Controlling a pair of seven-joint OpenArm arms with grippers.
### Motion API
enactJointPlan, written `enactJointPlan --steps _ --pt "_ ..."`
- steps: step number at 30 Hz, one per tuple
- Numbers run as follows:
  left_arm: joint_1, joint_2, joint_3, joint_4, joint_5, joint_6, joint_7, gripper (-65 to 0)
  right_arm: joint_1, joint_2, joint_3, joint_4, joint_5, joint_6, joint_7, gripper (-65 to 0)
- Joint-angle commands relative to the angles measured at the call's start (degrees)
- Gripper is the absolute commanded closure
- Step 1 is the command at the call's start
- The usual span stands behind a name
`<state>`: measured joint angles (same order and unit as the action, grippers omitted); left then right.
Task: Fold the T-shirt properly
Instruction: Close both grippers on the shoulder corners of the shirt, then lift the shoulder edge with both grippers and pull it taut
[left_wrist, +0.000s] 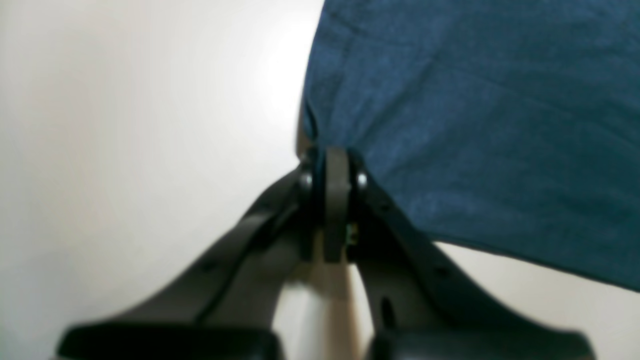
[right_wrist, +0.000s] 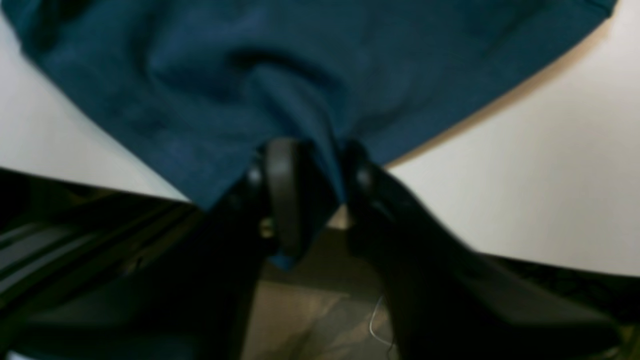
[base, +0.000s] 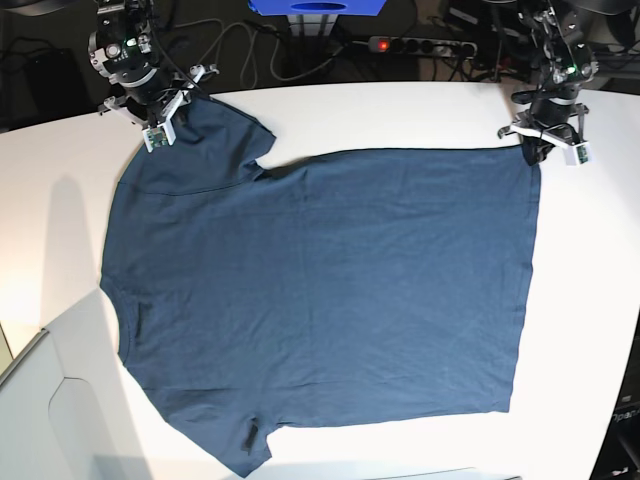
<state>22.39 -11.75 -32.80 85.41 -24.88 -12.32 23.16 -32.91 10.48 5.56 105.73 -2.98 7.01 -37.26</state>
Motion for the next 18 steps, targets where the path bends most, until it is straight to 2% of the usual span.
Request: enactJointPlan --steps 1,4,6,18 --pt "0.7 -0.4 -0.1 0.4 0.7 0.1 1.6 0.0 -0.6 0.5 0.1 -0.3 -0.8 0.5 -2.4 -7.3" --pt "0.7 -0.4 -0.1 0.4 0.8 0.1 1.6 0.0 -0.6 0.5 0.1 -0.2 -0.8 0.5 -2.4 -4.6" --pt "0.8 -0.4 -0.2 0.4 0.7 0.1 1.6 0.0 -0.6 0.5 0.2 0.1 -0.8 0.5 -2.4 0.0" --pt "4.5 -0.4 -0.5 2.8 0.5 0.1 1.5 0.0 -4.1 0.5 0.8 8.3 -0.8 0.5 -2.4 0.0"
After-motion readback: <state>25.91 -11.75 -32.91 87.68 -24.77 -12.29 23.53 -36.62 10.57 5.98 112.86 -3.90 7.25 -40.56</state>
